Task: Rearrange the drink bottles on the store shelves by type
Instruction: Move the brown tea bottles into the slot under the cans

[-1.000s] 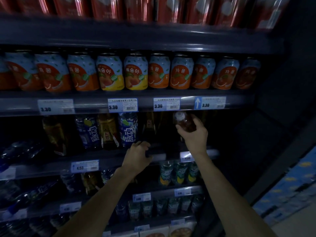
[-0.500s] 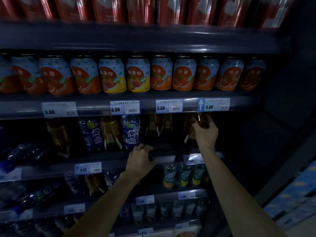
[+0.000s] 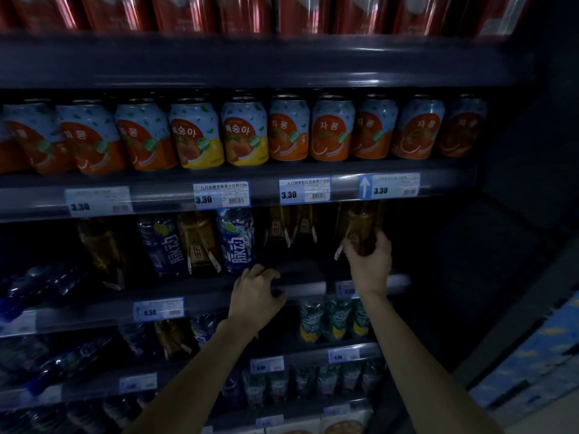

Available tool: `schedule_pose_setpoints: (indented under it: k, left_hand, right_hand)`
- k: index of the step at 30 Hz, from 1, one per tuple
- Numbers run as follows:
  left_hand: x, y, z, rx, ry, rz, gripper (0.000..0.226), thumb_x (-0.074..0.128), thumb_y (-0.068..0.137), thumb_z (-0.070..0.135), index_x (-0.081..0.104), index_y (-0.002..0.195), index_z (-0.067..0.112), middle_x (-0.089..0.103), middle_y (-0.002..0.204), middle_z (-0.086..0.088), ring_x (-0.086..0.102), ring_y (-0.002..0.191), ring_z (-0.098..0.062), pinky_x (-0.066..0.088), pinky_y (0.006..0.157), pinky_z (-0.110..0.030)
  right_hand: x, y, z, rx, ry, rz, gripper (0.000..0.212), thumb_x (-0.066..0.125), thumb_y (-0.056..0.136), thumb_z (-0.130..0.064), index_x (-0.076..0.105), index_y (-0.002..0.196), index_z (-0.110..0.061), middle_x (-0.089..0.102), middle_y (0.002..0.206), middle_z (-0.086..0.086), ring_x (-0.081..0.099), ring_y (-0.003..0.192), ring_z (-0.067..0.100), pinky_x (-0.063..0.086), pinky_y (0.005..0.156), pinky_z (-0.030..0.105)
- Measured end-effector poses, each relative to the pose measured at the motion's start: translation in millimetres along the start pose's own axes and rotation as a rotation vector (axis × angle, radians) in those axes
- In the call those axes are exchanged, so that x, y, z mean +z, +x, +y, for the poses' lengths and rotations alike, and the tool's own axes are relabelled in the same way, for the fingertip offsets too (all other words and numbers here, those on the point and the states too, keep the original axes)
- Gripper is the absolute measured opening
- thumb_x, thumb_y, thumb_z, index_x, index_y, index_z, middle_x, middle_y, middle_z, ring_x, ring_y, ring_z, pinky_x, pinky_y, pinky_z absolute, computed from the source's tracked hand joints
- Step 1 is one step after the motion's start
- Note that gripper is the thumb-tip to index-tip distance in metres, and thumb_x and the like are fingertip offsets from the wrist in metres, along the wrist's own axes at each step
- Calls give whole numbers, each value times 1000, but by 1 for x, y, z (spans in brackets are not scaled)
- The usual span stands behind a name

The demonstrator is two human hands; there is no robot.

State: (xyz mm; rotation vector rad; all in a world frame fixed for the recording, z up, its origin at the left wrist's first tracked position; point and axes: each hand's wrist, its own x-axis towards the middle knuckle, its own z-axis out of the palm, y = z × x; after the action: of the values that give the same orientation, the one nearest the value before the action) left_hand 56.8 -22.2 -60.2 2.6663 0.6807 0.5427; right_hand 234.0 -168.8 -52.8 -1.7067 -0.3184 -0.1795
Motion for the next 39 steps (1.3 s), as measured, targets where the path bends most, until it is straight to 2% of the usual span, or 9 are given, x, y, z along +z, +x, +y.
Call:
schedule_pose_setpoints:
  k: [4,8,12,16,18,20,25,30,39]
  left_hand:
    - [2,-1,-2,0,-18,-1,42,68,80,35,63,119,20,55,113,-2,49,106,-25,46,91,-38]
    - [6,-2,-3,3,-31,13,43,69,80,34,63,119,18,56,114,-2,51,104,-24,43,97,-36]
    - [7,0,-4,4,-35,15,42,70,79,33,64,117,17,56,114,-3,51,105,-25,43,97,-37]
    - [9,0,-5,10,-15,27,43,71,79,32,65,117,14,55,114,-4,48,106,-25,44,95,-36]
    - [10,-3,-6,22,13,53,42,69,81,32,65,118,13,54,114,-4,45,107,-25,44,94,-36]
    - [11,-6,-7,21,35,70,41,68,81,33,65,119,16,54,113,-2,45,109,-26,41,96,-38]
    - [8,-6,-7,7,45,68,38,65,83,35,64,119,21,54,115,1,47,111,-23,39,97,-36]
    - [4,-3,-4,-24,60,57,37,62,84,40,64,118,26,54,115,4,47,113,-20,34,100,-37]
    - [-2,1,-4,-36,44,7,36,61,84,40,64,117,26,54,114,1,44,112,-25,40,94,-40]
  right_hand:
    - [8,-10,17,-9,-107,14,67,78,78,-20,45,135,-6,47,128,13,50,116,23,41,95,27]
    - [13,-3,18,-15,-160,60,64,80,77,-24,50,129,-4,51,122,13,53,111,24,39,86,24]
    - [16,8,16,-31,-209,10,56,78,78,-23,54,124,-2,56,115,16,56,107,29,42,84,26]
    - [20,22,12,-48,-275,-40,57,77,78,-24,53,123,1,54,121,19,56,108,33,48,89,32]
    - [23,21,11,-31,-280,21,63,79,77,-27,49,124,1,45,128,19,53,109,33,41,86,25]
    - [27,19,12,-23,-264,45,62,79,77,-27,48,123,2,46,124,19,53,109,33,38,83,24]
    - [32,25,9,-48,-293,4,60,79,78,-22,51,126,2,50,124,20,55,111,33,44,88,30]
    - [36,30,5,-70,-297,-32,51,78,78,-19,55,120,-1,52,123,19,57,105,33,46,83,29]
    - [46,33,-1,-62,-291,-15,44,77,79,-18,58,113,1,56,123,19,58,106,34,46,79,31]
